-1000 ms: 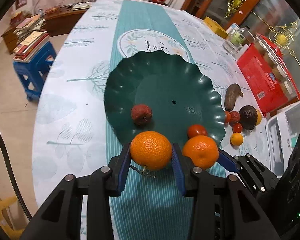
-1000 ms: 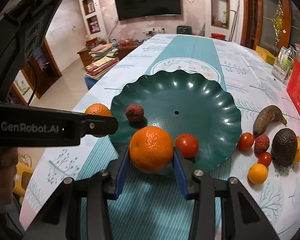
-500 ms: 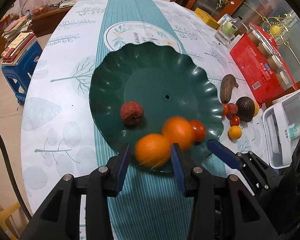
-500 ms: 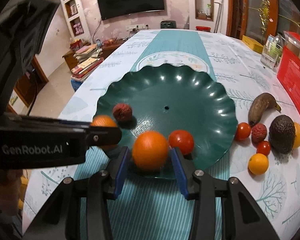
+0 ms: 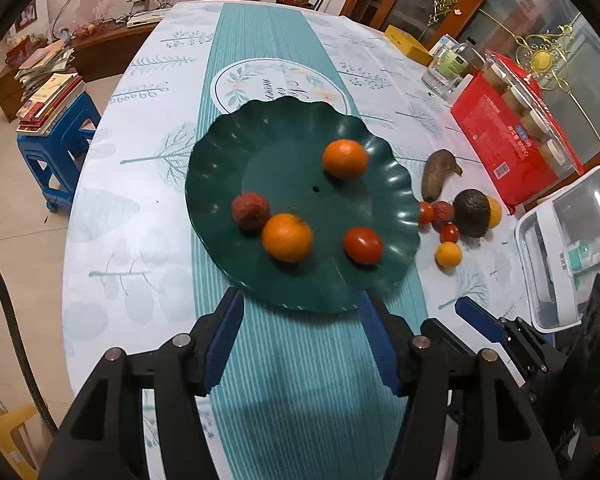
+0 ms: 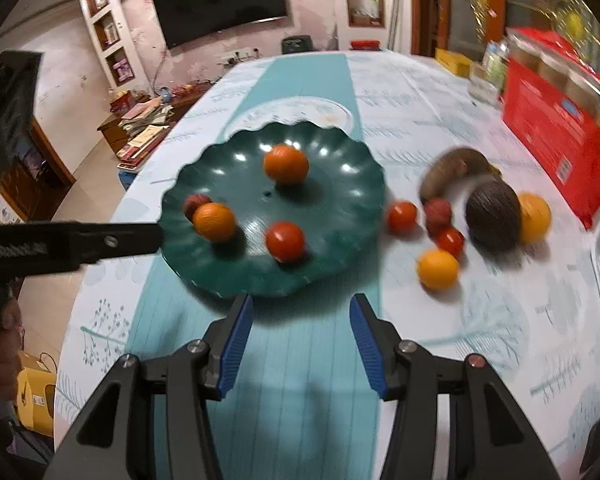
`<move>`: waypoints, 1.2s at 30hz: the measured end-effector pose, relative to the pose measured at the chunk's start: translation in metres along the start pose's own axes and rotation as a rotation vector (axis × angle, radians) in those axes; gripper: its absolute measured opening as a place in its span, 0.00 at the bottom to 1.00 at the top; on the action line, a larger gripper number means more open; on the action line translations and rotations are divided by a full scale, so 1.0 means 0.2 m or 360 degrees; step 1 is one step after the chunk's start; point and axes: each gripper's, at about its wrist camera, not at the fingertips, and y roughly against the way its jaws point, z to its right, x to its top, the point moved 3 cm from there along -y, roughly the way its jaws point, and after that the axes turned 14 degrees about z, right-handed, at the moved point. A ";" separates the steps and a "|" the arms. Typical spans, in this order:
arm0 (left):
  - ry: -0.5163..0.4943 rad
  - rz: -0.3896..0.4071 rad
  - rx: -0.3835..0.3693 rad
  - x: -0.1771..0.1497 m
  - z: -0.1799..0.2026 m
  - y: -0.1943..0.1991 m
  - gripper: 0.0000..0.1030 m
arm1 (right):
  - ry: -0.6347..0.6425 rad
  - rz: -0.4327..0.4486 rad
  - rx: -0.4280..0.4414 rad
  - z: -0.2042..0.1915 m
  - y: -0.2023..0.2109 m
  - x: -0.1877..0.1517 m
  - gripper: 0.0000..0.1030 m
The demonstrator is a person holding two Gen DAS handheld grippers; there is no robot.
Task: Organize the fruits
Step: 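Move both open tools toward the avocado and large yellow orange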
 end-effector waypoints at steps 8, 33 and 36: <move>-0.0012 -0.0038 -0.0007 -0.12 0.18 0.06 0.58 | -0.0107 -0.0073 -0.0052 0.25 0.13 -0.07 0.49; -0.0129 -0.0013 0.0069 0.01 0.91 -0.15 0.75 | -0.0414 -0.0161 -0.0030 1.11 0.12 0.17 0.65; -0.0148 -0.0001 0.0083 0.07 0.97 -0.21 0.77 | -0.0405 -0.0162 -0.0011 1.16 0.07 0.21 0.65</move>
